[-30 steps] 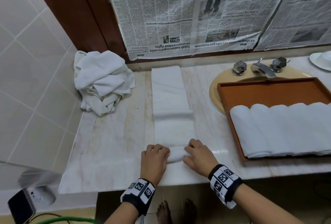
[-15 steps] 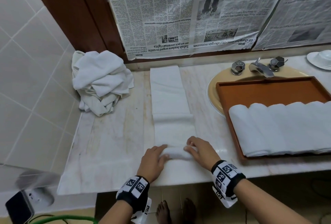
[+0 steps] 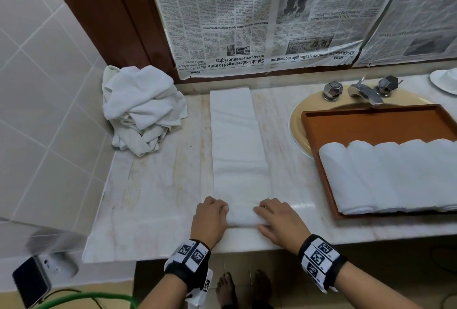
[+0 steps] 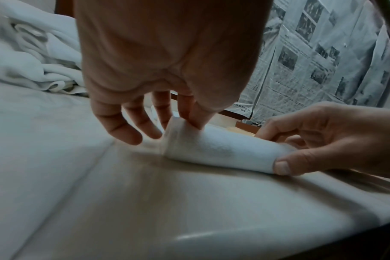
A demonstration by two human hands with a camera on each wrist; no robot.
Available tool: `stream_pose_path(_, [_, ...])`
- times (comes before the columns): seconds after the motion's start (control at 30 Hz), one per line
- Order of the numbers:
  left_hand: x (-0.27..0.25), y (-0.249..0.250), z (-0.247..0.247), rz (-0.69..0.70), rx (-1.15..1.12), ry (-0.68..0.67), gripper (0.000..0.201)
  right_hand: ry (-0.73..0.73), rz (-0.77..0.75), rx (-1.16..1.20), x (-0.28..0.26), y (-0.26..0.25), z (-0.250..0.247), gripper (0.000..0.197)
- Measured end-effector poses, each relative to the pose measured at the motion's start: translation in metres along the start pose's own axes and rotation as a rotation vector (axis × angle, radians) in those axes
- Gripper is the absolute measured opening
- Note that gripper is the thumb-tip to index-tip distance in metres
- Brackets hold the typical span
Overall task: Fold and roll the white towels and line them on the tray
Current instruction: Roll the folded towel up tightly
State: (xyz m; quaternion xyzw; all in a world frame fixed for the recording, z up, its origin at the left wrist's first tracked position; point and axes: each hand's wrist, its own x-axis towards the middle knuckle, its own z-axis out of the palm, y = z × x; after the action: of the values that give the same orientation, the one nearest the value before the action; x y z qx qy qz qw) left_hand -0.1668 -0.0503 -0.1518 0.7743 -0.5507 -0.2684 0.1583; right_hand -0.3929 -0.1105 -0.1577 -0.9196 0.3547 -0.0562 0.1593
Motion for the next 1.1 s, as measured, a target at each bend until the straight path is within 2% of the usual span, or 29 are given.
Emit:
stream_pose_path(0.13, [-0.007,0.001,0.003,0.059,0.119,-0.017,0.028,-0.027,0.033,0.040,0.006,-0.002,-0.002,0.035])
stream_pose_path(0.23, [-0.012,0.003,0.001,0.100,0.138,-0.039,0.033,-0.129,0.127,0.145,0.015,-0.005,-0.009,0.036])
stream_pose_path(0.3, [-0.016,0.003,0.000,0.108,0.185,-0.048,0.038,-0.146,0.196,0.232,0.019,-0.005,-0.012,0.033])
stream_pose_path(0.43, [-0.022,-0.001,-0.001,0.137,0.320,-0.069,0.071,-0.202,0.287,0.294,0.025,-0.002,-0.009,0.031])
stream_pose_path(0.5, [-0.022,-0.002,-0.001,0.141,0.373,-0.070,0.082,-0.206,0.306,0.349,0.027,0.001,-0.012,0.029])
stream_pose_path(0.57, [-0.018,-0.002,-0.002,0.136,0.333,-0.075,0.087,-0.175,0.342,0.482,0.026,0.004,-0.016,0.027])
stream_pose_path(0.63, [-0.013,-0.002,-0.003,0.126,0.271,-0.088,0.085,-0.148,0.369,0.578,0.026,0.008,-0.021,0.024])
stream_pose_path(0.7, [-0.008,-0.001,-0.004,0.109,0.229,-0.115,0.073,-0.117,0.374,0.570,0.026,0.009,-0.022,0.026])
stream_pose_path(0.83, [0.006,-0.004,-0.005,0.037,-0.008,-0.103,0.047,-0.075,0.363,0.310,0.028,0.004,-0.013,0.025])
stream_pose_path(0.93, [0.013,-0.004,-0.002,0.044,-0.085,-0.062,0.032,0.067,0.248,-0.011,0.031,-0.003,-0.010,0.030])
stream_pose_path(1.0, [0.014,-0.002,-0.001,0.050,-0.081,-0.046,0.032,0.142,0.153,-0.088,0.030,-0.006,-0.008,0.034])
stream_pose_path(1.1, [0.013,0.000,-0.002,0.008,-0.028,-0.007,0.033,0.078,0.058,-0.126,0.025,-0.005,-0.001,0.044])
